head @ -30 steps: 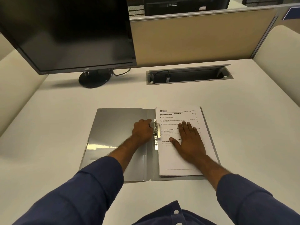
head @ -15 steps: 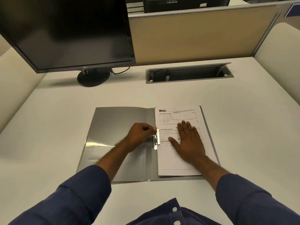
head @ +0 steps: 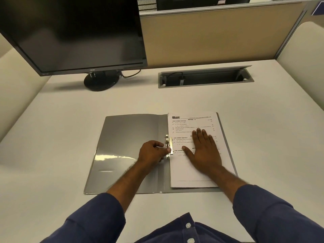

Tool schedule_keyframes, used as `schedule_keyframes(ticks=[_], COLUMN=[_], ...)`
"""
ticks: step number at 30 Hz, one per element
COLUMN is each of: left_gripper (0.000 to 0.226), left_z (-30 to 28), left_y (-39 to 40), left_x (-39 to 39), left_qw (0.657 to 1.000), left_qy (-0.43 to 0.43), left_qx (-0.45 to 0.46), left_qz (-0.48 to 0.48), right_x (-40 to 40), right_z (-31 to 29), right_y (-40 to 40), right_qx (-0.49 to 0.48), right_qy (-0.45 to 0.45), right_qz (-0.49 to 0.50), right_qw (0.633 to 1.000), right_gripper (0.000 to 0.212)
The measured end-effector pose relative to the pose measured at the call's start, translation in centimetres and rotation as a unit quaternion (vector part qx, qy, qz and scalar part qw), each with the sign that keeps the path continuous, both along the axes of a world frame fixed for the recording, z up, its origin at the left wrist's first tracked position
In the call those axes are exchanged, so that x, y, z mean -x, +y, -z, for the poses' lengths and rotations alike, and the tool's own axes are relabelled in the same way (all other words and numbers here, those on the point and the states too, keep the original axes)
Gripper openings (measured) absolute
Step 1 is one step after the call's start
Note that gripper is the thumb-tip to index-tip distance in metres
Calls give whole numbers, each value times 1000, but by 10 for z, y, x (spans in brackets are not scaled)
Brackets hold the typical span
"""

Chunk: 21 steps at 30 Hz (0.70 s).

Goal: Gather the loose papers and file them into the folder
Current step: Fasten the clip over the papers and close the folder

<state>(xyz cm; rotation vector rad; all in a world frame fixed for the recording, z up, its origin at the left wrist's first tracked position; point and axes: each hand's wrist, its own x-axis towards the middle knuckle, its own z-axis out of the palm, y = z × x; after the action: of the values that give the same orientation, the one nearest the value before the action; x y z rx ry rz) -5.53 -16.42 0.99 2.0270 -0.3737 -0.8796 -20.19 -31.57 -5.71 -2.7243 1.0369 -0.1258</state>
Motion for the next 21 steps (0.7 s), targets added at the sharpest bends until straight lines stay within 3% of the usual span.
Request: schedule_keyframes(ticks=[2,4,12,21], left_gripper=[37,37,41,40], left_z=[8,13,19,22], left_y=[1,3,-7,-2], left_x=[3,5,0,-4], left_qw=[995,989,977,977], left_qy=[-95,-136,-173,-174], left_qx=[-31,-40,-80,-77], left_qz=[30,42,100,95], right_x=[0,0,0,-1], right_z=[0,0,0,0], right_y=[0,-1,-1,-1], right_qx=[-2,-3,-2,-5], right_qy=[-1,-1,1,2], right_qz=[0,0,0,-3], right_qw=[1000,1000,1000,1000], right_gripper=[87,87,88,88])
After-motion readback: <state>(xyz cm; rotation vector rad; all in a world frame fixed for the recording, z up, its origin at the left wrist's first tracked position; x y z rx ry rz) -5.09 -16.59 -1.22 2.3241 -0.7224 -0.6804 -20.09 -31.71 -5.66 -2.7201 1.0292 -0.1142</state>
